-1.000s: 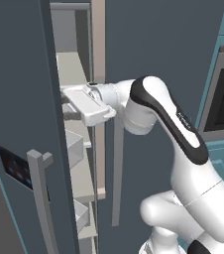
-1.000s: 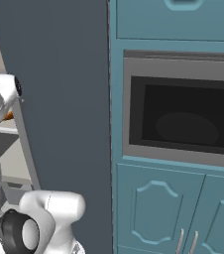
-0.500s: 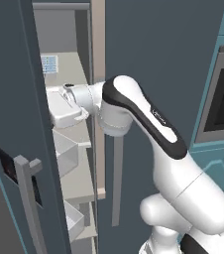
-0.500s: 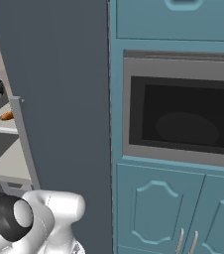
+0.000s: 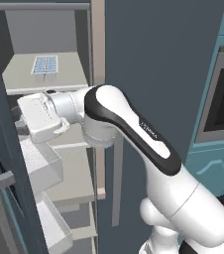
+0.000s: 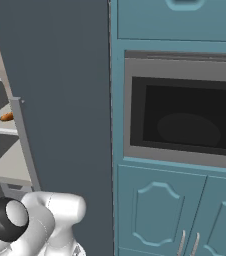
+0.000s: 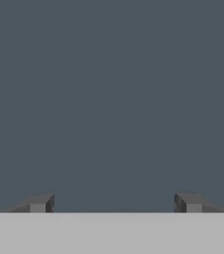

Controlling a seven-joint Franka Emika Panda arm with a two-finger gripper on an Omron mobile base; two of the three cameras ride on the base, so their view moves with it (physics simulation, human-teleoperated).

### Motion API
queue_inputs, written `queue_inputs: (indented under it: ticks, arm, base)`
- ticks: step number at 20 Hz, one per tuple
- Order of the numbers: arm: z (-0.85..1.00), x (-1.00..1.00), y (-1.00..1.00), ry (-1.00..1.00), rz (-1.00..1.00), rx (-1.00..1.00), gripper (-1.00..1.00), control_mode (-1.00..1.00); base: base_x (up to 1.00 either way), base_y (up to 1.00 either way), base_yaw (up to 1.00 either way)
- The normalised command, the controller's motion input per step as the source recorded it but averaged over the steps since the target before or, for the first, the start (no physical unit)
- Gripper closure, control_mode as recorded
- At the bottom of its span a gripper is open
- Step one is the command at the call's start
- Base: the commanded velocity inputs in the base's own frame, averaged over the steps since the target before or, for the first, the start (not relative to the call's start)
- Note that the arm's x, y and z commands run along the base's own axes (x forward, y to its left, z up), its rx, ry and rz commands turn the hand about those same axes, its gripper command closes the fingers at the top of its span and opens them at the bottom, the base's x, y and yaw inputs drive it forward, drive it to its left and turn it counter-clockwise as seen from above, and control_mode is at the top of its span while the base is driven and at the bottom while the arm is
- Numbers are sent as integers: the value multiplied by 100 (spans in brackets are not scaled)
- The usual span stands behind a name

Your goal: Open the freezer door, pick up the ice cube tray from the freezer, and place it on the dining counter.

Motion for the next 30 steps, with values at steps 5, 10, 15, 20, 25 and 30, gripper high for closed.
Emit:
queue_inputs:
  ticks: [5,10,15,20,25,30]
  arm:
    - [0,-33,41,-11,-6,-1,-100,-100]
    - [0,3,26,-9,-8,0,-100,-100]
    - [-9,39,24,0,-3,0,-100,-100]
    - [-22,23,52,0,-1,-3,-100,-100]
    - [-16,6,60,0,-1,-6,-100,-100]
    - [-3,7,29,-2,-6,-4,-100,-100]
  base:
    - [0,0,0]
    - [0,0,0]
    - [0,0,0]
    - [0,0,0]
    - [0,0,0]
    - [0,0,0]
